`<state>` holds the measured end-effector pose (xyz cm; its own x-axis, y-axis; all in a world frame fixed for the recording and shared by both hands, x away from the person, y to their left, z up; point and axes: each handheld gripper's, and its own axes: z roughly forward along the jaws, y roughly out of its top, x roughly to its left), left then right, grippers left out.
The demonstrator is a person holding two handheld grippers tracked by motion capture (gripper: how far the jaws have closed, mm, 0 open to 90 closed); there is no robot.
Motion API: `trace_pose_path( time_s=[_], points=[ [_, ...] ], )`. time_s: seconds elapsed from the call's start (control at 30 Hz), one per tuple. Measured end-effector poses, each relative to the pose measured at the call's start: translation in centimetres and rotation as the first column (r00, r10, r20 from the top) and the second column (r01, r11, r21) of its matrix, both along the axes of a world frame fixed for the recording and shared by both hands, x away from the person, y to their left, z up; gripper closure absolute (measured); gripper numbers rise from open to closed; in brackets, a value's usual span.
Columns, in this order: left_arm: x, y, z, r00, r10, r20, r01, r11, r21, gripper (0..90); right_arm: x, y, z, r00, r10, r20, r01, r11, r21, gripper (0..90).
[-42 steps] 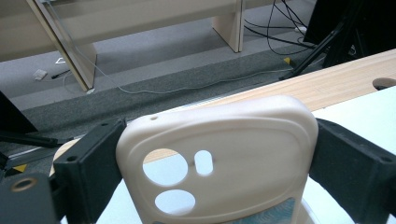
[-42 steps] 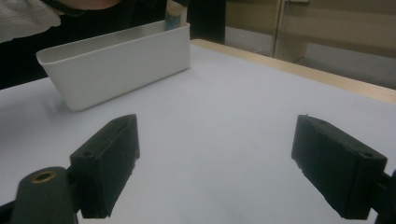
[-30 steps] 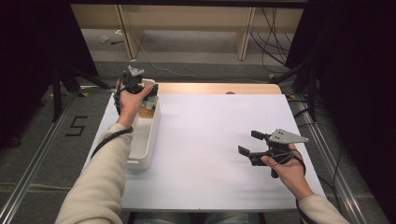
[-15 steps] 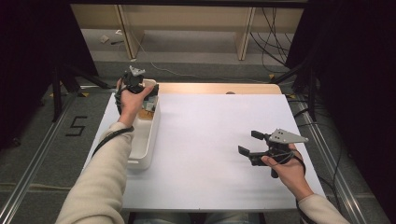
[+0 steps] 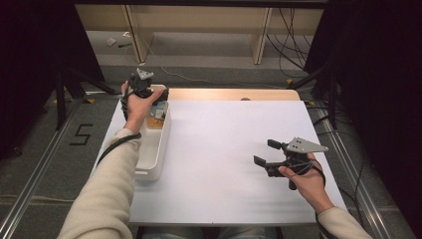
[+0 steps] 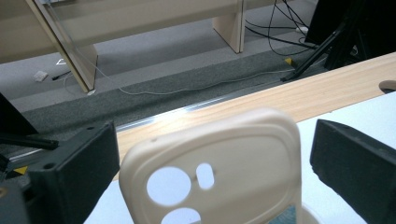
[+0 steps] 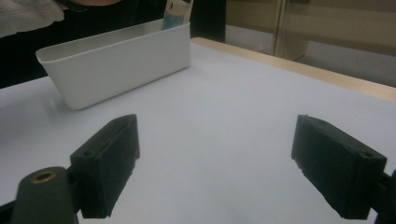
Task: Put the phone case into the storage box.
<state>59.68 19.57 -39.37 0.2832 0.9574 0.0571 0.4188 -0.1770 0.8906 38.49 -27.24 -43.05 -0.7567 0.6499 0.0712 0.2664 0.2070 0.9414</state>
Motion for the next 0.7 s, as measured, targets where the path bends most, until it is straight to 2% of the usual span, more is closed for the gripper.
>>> trace_pose_path(
  time_s=[0.23,0.37,0.5,0.57,0.7],
  points=[
    [-0.4,-0.2,1.6,0.9990,-0.009,0.043,0.010,0.9999,-0.009,0.0,0.0,0.0,0.0,1.0000,-0.001,0.000,0.001,1.0000,0.003,16.2],
    [-1.0,-0.3,2.4,0.9984,-0.027,0.050,0.028,0.9989,-0.036,1.7,0.0,0.0,0.0,1.0000,-0.001,0.000,0.001,1.0000,0.002,16.2],
    [-1.7,-0.2,3.2,0.9971,-0.035,0.067,0.038,0.9982,-0.047,2.9,0.0,0.0,0.0,1.0000,-0.003,0.002,0.003,1.0000,0.001,16.2],
    [-2.1,-0.3,3.5,0.9967,-0.045,0.068,0.049,0.9969,-0.062,3.4,0.0,0.0,0.0,1.0000,-0.004,0.002,0.004,1.0000,-0.001,16.2],
    [-3.0,-0.3,4.0,0.9966,-0.057,0.059,0.061,0.9965,-0.058,4.4,0.0,0.0,0.1,1.0000,-0.005,0.002,0.005,1.0000,-0.002,16.2]
  ],
)
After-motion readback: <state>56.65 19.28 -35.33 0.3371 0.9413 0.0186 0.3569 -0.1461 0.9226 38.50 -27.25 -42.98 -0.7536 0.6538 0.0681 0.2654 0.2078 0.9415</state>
